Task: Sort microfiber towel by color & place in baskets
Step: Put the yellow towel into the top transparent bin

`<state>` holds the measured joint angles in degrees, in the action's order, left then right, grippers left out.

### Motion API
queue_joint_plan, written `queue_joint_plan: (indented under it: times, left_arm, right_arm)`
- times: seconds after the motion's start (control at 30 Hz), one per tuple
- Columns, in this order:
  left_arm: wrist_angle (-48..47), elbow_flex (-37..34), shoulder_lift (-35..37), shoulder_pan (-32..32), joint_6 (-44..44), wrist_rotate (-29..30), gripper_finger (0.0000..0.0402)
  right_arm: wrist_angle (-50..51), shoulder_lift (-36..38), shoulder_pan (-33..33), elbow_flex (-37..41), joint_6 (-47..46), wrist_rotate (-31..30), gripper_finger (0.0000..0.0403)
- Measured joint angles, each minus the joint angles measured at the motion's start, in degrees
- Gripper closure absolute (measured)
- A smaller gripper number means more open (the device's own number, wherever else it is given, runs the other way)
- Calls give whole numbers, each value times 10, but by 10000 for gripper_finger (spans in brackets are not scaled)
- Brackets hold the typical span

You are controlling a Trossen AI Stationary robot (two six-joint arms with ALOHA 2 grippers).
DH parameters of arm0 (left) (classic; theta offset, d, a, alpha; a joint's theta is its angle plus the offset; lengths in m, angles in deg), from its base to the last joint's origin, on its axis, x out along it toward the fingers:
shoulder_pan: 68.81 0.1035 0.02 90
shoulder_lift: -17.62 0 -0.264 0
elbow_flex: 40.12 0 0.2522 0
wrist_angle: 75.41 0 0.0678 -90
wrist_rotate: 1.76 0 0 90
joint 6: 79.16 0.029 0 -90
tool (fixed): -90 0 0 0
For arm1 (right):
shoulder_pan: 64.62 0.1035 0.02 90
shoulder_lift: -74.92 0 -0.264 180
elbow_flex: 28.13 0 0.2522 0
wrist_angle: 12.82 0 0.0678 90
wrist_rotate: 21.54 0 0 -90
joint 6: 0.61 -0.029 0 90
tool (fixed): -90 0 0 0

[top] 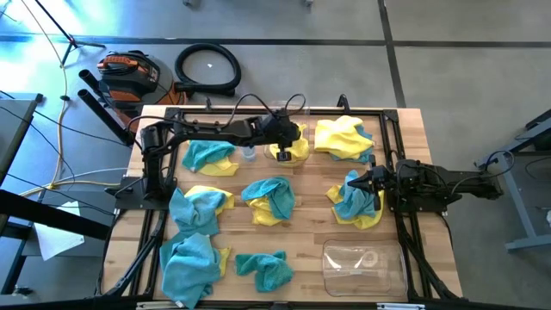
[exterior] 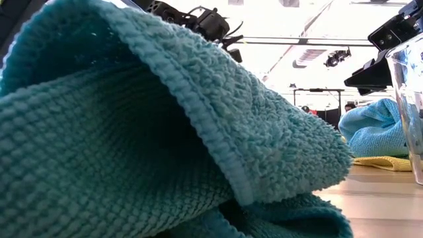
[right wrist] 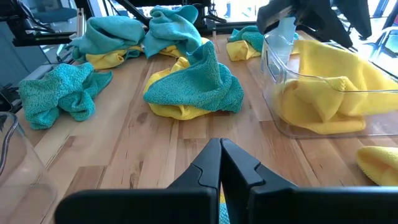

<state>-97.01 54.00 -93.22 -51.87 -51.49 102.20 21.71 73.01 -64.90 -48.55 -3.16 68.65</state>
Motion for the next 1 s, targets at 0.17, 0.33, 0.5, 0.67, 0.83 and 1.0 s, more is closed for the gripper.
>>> queue_joint_plan:
  times: [0.17,0.33,0.5,0.67,0.83,1.0]
  left_arm:
    - [0,0,0,-15,6,84,280]
    - [-9,-1,35,-34,15,110,278]
    - [-94,0,124,-61,-6,93,284]
    - [-210,-22,245,-87,-106,-27,286]
    - [-185,-167,388,-119,-182,-15,286]
    - [-119,-331,538,-161,-252,34,286]
  right_arm:
    - [0,0,0,0,0,0,402]
    - [0,0,0,0,0,0,402]
    - [0,0,0,0,0,0,402]
    - [0,0,0,0,0,0,402]
    - [1,0,0,0,0,0,402]
    - [1,0,0,0,0,0,402]
